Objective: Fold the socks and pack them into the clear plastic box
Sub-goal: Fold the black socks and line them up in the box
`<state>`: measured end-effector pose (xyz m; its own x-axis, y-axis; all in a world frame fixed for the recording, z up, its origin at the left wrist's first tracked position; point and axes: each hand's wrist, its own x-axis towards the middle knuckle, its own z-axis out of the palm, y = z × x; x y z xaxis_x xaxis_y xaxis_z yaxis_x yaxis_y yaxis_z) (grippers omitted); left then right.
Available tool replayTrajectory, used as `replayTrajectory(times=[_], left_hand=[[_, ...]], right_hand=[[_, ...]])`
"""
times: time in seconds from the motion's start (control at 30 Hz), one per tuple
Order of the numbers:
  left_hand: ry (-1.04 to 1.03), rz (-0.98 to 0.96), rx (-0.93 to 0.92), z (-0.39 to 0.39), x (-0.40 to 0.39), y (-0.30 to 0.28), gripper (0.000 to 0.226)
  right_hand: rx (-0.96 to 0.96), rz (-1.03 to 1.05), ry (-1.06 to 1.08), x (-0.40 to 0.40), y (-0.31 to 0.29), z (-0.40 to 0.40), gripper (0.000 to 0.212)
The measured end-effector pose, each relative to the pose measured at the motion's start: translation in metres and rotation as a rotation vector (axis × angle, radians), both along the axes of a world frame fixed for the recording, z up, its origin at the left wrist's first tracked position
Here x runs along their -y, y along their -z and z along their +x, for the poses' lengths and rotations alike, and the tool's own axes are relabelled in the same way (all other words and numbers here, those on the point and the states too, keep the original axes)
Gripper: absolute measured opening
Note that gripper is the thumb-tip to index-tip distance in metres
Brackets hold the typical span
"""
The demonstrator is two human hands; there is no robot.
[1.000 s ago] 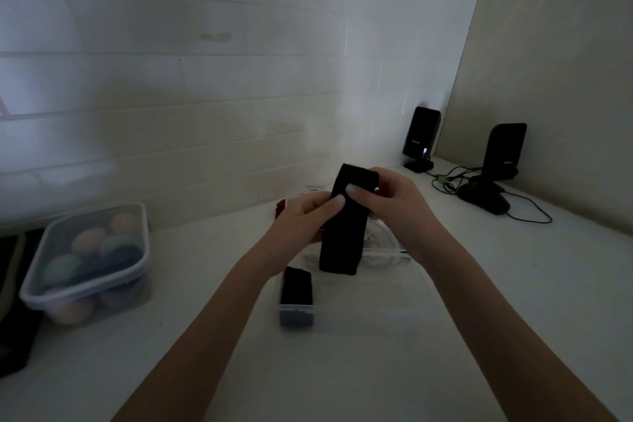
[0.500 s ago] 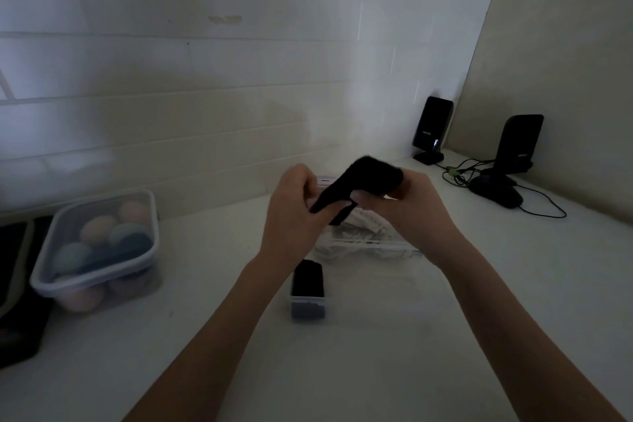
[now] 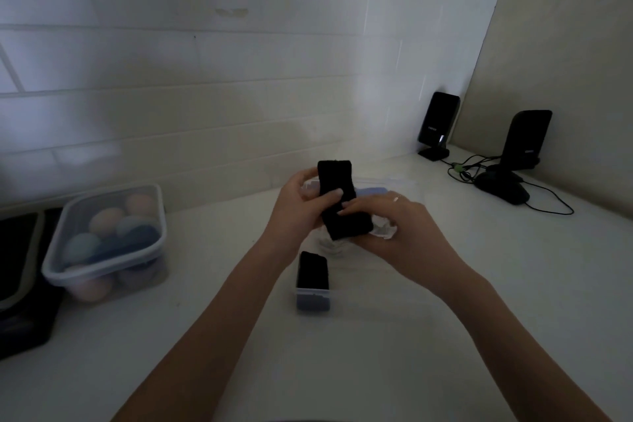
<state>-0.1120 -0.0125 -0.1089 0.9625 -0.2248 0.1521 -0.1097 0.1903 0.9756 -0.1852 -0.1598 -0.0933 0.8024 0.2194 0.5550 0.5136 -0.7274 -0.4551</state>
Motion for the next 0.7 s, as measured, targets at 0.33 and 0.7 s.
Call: replayTrajectory(times=[0.33, 0.7], left_hand=[[0.145, 0.071, 0.167, -0.013, 0.002, -0.002, 0.036], [0.193, 0.141, 0.167, -0.014, -0.003, -0.002, 0.038]], right_hand=[[-0.133, 0.349, 0.232, -0.004, -0.009, 0.019, 0.023], [-0.076, 0.501, 0.277, -0.012, 0.000, 0.021, 0.019]])
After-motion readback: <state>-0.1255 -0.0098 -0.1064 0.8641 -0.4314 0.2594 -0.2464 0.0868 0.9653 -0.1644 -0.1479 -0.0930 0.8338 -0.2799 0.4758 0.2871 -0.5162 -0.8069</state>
